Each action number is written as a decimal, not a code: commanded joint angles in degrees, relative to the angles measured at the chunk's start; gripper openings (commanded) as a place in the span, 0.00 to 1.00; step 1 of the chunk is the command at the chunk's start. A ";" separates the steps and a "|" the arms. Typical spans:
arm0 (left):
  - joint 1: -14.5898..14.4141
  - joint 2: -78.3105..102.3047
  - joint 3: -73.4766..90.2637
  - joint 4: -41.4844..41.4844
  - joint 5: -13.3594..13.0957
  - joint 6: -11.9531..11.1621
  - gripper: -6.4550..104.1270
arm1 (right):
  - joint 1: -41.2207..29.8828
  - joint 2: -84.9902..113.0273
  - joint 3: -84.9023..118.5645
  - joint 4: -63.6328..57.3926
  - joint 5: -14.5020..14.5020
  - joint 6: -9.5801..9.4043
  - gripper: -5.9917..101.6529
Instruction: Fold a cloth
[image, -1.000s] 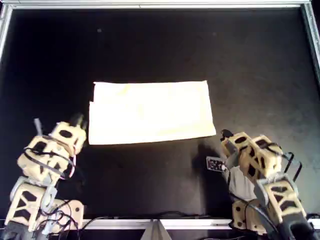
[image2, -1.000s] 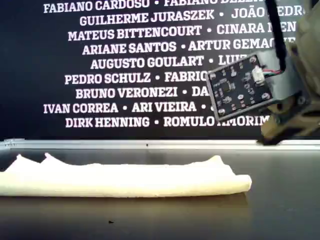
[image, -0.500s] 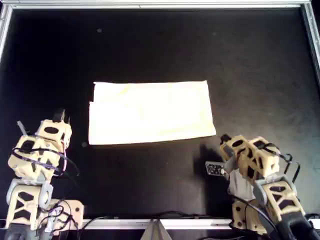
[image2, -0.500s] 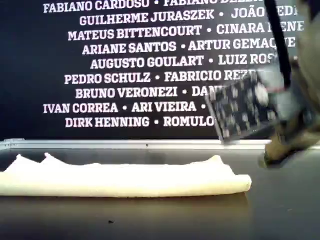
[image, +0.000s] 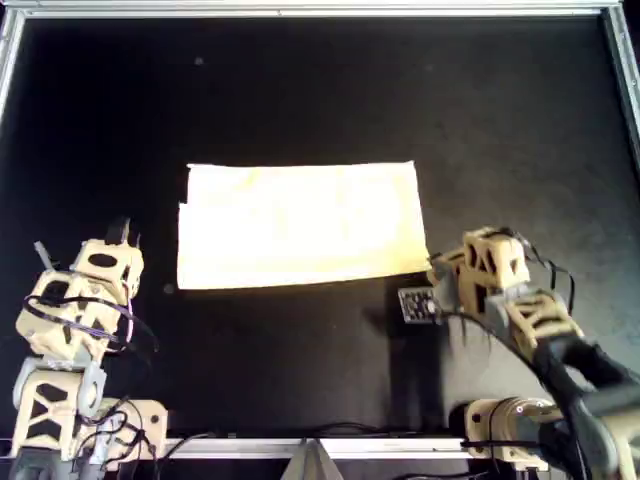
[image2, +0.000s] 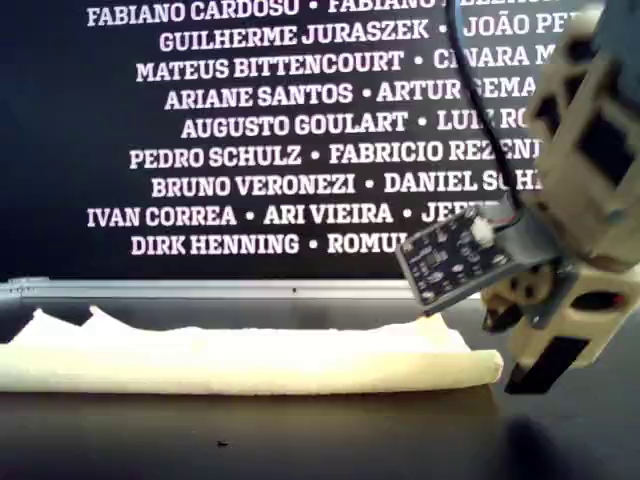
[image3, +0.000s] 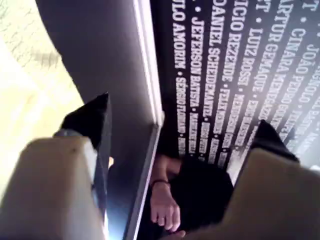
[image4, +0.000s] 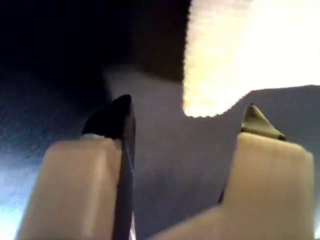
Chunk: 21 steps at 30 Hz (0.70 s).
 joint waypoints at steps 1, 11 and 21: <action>1.67 0.88 -2.37 -0.44 0.18 0.26 0.95 | 0.44 -2.99 -7.21 -2.81 -0.53 1.76 0.85; 1.41 0.88 -2.37 -0.44 0.18 0.26 0.95 | 3.16 -8.96 -12.39 -2.72 -0.53 2.02 0.85; 1.67 0.88 -1.14 -0.35 0.18 0.26 0.95 | 4.83 -9.05 -12.48 -2.72 0.35 1.93 0.70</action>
